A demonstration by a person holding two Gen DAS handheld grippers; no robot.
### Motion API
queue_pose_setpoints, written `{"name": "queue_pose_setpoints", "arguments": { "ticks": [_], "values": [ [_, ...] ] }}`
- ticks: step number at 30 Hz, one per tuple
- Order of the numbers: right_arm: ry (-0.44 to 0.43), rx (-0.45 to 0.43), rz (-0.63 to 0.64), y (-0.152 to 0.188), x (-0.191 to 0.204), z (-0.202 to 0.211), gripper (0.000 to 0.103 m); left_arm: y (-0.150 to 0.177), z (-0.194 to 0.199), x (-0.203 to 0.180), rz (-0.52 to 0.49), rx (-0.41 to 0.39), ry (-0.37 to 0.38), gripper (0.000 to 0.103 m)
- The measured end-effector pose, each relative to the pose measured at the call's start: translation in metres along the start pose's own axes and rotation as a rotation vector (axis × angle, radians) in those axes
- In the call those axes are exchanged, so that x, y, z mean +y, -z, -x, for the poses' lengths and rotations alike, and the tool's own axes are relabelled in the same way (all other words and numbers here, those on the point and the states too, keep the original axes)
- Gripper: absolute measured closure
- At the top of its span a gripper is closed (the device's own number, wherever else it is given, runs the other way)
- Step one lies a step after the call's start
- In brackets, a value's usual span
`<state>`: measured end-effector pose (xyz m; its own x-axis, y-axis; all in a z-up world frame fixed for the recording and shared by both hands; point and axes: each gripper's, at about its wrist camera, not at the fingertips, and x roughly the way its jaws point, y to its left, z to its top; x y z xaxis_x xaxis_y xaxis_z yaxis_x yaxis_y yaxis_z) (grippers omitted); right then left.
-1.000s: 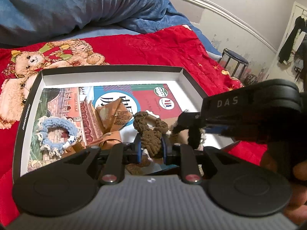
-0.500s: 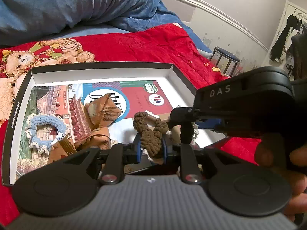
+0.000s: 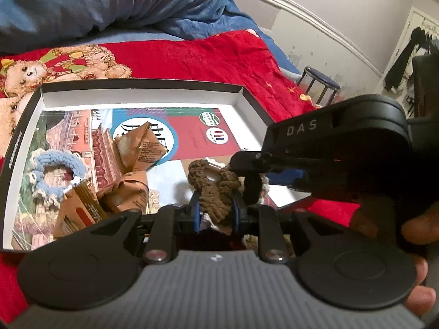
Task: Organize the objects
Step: 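Lower both held scrunchies down into the box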
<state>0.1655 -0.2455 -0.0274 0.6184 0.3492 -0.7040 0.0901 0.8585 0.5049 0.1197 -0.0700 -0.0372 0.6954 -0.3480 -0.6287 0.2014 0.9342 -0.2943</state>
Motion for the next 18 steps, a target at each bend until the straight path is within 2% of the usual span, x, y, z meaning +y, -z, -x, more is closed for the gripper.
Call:
{"name": "queue_pose_setpoints", "arguments": {
  "ticks": [6, 18],
  "values": [
    [0.007, 0.028, 0.013, 0.0043, 0.0046, -0.0037, 0.084, 0.0016, 0.0007, 0.0021, 0.007, -0.001, -0.008, 0.074],
    [0.014, 0.020, -0.002, 0.0015, 0.0022, -0.0037, 0.084, 0.0023, -0.0008, 0.0019, 0.013, -0.006, -0.007, 0.074]
  ]
}}
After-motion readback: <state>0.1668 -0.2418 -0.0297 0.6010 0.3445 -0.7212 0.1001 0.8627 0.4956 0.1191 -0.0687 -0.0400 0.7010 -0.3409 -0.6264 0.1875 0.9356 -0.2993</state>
